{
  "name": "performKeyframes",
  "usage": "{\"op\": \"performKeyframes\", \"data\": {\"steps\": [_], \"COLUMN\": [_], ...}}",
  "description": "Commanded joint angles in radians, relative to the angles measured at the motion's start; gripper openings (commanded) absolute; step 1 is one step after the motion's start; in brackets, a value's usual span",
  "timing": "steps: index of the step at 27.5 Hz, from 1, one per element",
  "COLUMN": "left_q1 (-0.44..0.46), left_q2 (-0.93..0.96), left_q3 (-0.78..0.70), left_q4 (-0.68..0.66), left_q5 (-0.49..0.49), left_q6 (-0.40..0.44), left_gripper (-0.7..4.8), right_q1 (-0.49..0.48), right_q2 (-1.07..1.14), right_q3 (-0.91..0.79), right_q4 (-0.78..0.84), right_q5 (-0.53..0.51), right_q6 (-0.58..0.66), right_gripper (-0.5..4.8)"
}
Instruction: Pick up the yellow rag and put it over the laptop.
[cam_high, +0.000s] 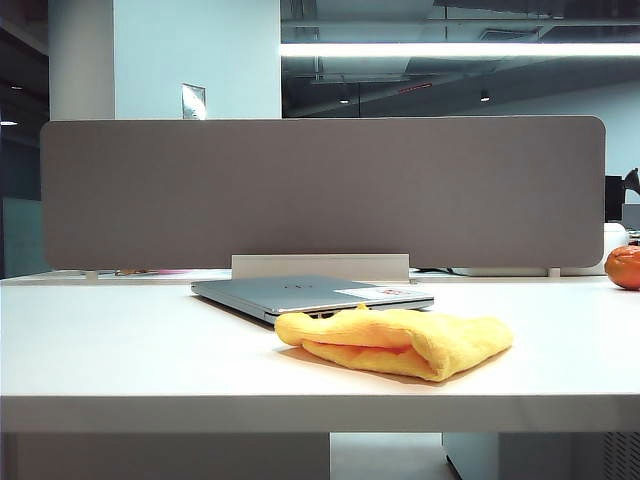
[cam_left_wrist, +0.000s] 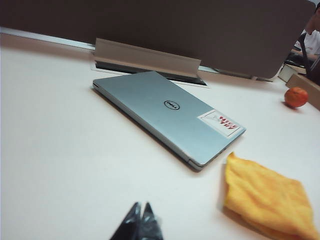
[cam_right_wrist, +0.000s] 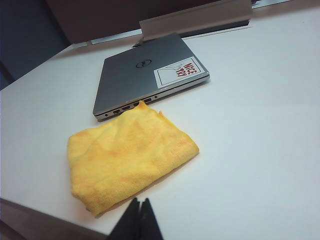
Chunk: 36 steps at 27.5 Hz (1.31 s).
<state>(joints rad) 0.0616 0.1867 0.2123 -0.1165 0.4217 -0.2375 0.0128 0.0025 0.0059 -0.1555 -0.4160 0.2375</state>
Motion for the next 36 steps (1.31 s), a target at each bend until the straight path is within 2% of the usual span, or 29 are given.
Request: {"op": "performKeyframes", "data": {"steps": [1,4,11,21,30,32,33,35,36], "left_q1": [-0.023,-0.058,-0.281,-0.532,-0.74,-0.763,-0.777,-0.78,-0.78], "left_q2": [0.12,0.234,0.658,0.932,1.138,1.186,1.23,1.272,1.287], "left_q3": [0.082,0.148,0.325,0.354,0.354,0.354,0.355,0.356,0.356], "left_q4": [0.013,0.014,0.08,0.237,0.368,0.413,0.448,0.478,0.487], "left_q5": [0.009,0.009,-0.001,-0.141,-0.272,-0.272,-0.272,-0.268,-0.268], "left_q6": [-0.032,-0.032,-0.039,-0.17,-0.357,-0.398,-0.455,-0.523,-0.55], "left_gripper": [-0.06,-0.06,-0.06,-0.06,-0.02,0.39,1.58,2.35,2.47], "right_q1": [0.0,0.0,-0.002,-0.002,-0.001,-0.001,-0.001,-0.001,-0.001], "right_q2": [0.0,0.0,0.0,-0.001,-0.001,-0.001,-0.001,-0.001,-0.001], "right_q3": [-0.003,-0.003,-0.003,-0.003,-0.003,-0.003,-0.003,-0.003,-0.003], "right_q4": [0.012,0.012,0.014,0.015,0.016,0.016,0.016,0.017,0.017], "right_q5": [-0.005,-0.005,-0.005,-0.004,-0.004,-0.005,-0.005,-0.005,-0.005], "right_q6": [0.002,0.002,0.002,0.002,0.002,0.002,0.002,0.002,0.002], "right_gripper": [-0.06,-0.06,-0.06,-0.06,-0.06,-0.06,-0.06,-0.06,-0.06]}}
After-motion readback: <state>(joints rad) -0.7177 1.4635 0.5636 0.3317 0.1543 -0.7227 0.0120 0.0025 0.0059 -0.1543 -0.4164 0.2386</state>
